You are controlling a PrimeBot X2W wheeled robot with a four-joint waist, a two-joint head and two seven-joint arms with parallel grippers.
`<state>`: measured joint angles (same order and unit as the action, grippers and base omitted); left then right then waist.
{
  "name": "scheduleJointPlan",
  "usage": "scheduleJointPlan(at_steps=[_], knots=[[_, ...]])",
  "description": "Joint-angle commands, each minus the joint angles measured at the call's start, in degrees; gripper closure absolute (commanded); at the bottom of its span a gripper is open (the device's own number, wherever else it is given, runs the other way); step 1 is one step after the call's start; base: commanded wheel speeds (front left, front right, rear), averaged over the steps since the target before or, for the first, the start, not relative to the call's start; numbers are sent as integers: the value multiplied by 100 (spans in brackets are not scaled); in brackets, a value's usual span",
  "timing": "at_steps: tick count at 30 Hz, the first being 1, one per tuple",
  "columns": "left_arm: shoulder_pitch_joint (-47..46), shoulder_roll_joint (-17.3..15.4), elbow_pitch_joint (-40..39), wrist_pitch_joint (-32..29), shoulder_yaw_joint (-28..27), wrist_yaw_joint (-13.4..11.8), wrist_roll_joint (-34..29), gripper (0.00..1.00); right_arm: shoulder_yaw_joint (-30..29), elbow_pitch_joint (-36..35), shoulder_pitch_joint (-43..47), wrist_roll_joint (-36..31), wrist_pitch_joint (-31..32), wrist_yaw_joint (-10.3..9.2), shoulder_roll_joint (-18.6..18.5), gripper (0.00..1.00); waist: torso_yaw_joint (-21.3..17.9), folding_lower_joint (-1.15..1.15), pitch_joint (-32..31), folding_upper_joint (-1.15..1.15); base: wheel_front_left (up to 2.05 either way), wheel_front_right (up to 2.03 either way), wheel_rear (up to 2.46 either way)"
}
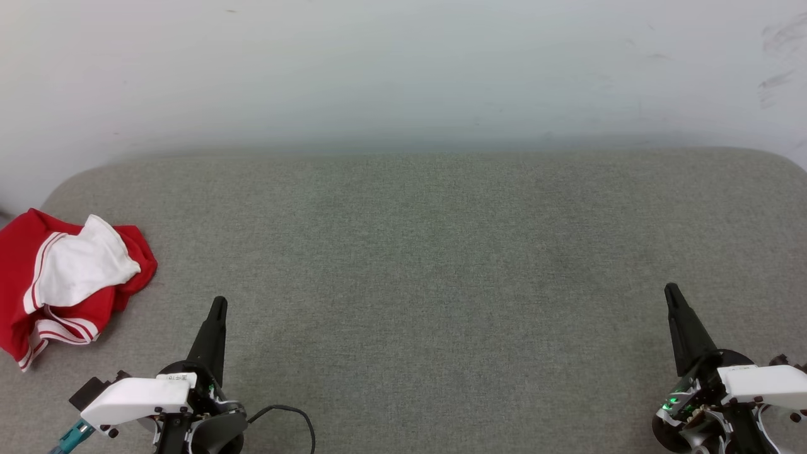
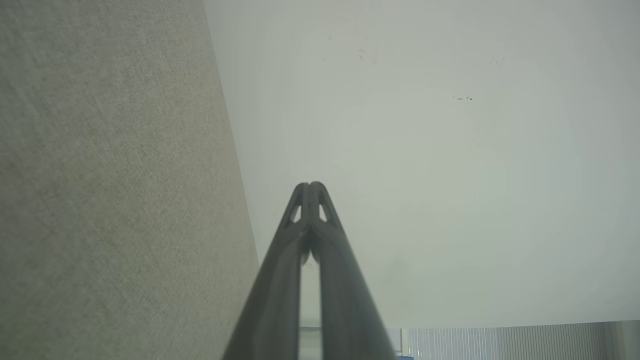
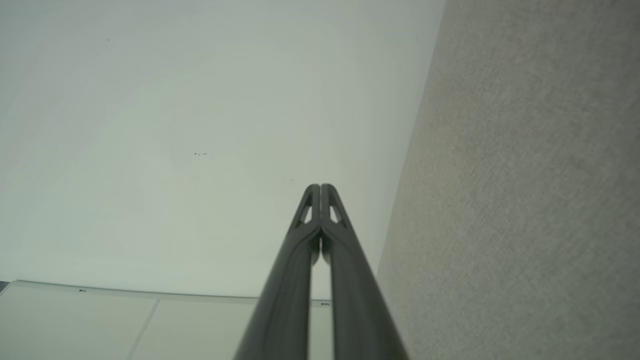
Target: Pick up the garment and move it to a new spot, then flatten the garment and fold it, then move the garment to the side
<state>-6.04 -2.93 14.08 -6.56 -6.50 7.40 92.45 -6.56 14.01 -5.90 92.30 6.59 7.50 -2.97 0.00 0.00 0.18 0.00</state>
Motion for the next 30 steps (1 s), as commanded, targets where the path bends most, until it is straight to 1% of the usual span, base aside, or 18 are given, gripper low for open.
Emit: scheduleJointPlan(at_steps=[1,21,22,25,30], knots=[[-42,9,1,-11,-12,17,-9,100,4,4,-61,23,1,-2,19,100,0,0,0,0,0,0,0],[-42,9,1,-10,-11,17,-9,100,4,4,-61,23,1,-2,19,100,0,0,0,0,0,0,0],[8,1,16,3,5,-1,-1,0,1,17,9,-3,-2,0,0,0,0,0,0,0,0,0,0],[138,14,156,8,23,-7,-2,0,7,163,137,-5,-6,-1,4,0,0,0,1,0,0,0,0],[187,13,83,159,67,-5,-91,0,102,162,137,-181,-158,-1,5,0,-3,0,4,0,0,0,0]])
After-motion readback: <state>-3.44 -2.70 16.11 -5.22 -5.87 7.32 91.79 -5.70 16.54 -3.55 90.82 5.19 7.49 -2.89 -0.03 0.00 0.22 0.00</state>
